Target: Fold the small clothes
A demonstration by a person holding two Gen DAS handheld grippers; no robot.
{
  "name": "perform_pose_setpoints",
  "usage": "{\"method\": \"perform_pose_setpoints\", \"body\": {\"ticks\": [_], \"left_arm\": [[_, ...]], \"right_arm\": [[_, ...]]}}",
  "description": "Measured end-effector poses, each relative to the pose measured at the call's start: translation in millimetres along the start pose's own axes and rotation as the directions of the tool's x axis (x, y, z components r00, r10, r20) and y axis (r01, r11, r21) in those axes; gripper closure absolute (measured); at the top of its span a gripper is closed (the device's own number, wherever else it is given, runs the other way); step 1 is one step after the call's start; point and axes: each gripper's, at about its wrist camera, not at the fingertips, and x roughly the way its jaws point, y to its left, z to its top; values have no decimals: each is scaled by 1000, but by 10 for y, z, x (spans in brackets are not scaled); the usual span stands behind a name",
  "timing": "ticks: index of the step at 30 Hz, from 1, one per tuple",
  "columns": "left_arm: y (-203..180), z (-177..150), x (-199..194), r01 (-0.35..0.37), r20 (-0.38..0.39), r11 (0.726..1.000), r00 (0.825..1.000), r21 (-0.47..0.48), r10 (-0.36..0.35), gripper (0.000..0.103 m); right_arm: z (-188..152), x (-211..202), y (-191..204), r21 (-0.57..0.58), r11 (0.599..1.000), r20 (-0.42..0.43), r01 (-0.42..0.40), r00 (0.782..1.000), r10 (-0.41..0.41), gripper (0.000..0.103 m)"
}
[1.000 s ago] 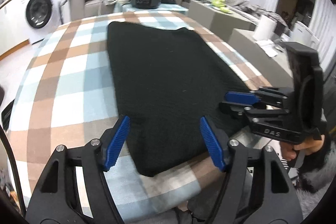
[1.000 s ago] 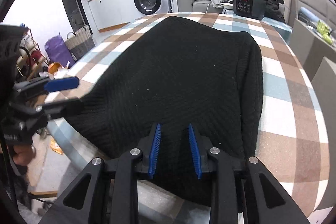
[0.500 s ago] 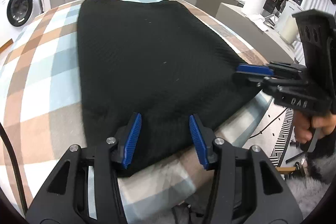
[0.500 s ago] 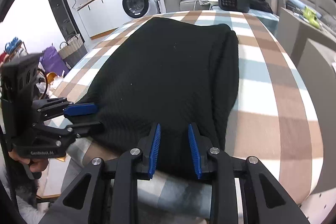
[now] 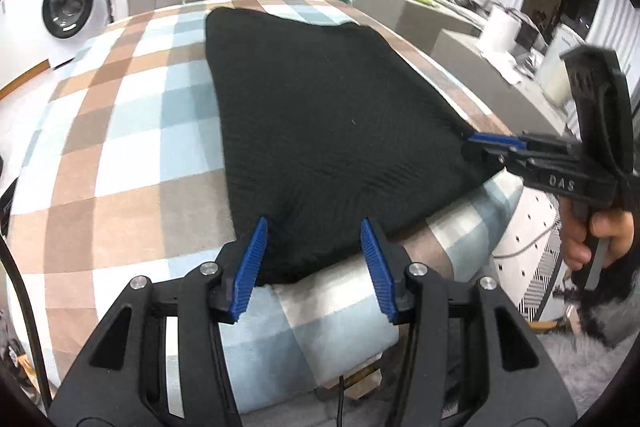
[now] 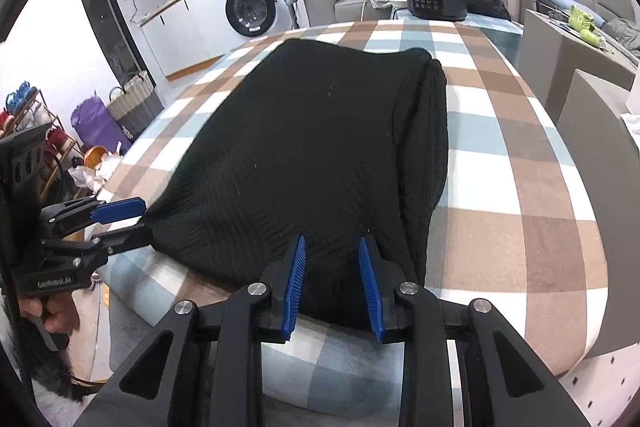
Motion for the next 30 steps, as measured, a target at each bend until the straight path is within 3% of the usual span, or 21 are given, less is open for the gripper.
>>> {"method": "perform_pose_setpoints", "body": {"ticks": [4, 14, 18, 24, 27, 30], "left_arm": [[15, 132, 30, -2, 19, 1000, 1000, -24, 2, 57], [-260, 433, 468, 29, -17, 999, 999, 38, -29, 57], [-337, 465, 654, -1, -37, 997, 999, 78, 4, 57], [-104, 445, 750, 54, -43, 999, 998, 1, -53, 54], [-3, 386, 691, 18, -43, 1000, 999, -6, -19, 54], [30, 342, 602, -2, -53, 1000, 999, 3, 2, 54]], "right_arm": [[32, 12, 8, 3, 1000, 1, -19, 1000, 19, 74], [133, 116, 133, -26, 999, -1, -32, 999, 32, 73], [193, 282, 216, -64, 997, -7, -41, 999, 41, 72], [171, 452, 176, -125, 992, -5, 13, 1000, -13, 73], [146, 363, 75, -122, 989, 5, 77, 997, -77, 73], [121, 242, -43, -91, 994, -6, 57, 998, -57, 73]]}}
